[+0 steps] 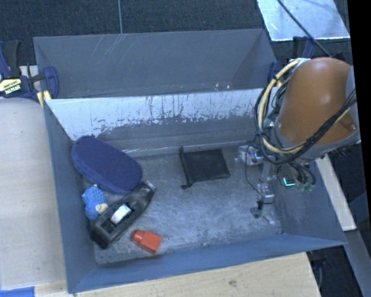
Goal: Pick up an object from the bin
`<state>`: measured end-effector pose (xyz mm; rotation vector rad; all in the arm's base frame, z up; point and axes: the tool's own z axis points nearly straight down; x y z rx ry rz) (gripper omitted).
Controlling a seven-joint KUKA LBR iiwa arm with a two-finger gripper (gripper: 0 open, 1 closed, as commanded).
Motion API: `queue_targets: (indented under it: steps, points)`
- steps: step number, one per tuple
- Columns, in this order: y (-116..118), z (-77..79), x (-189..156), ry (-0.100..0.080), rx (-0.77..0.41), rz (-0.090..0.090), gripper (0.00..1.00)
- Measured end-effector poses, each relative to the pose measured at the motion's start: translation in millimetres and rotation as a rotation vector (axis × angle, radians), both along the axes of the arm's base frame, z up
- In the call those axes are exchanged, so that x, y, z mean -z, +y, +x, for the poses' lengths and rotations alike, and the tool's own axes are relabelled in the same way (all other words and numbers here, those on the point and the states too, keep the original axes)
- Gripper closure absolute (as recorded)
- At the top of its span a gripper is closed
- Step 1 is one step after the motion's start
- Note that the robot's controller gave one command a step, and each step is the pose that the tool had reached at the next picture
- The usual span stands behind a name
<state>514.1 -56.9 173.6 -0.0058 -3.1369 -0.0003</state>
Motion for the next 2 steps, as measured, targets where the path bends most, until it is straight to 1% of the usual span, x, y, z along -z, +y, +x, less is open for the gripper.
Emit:
queue_targets:
  steps: [1,2]
  points:
    - [46.4,84.2,78.8,-0.01,0.055,0.0,0.0]
    - [43.4,82.5,74.5,-0.01,0.058,-0.001,1.0]
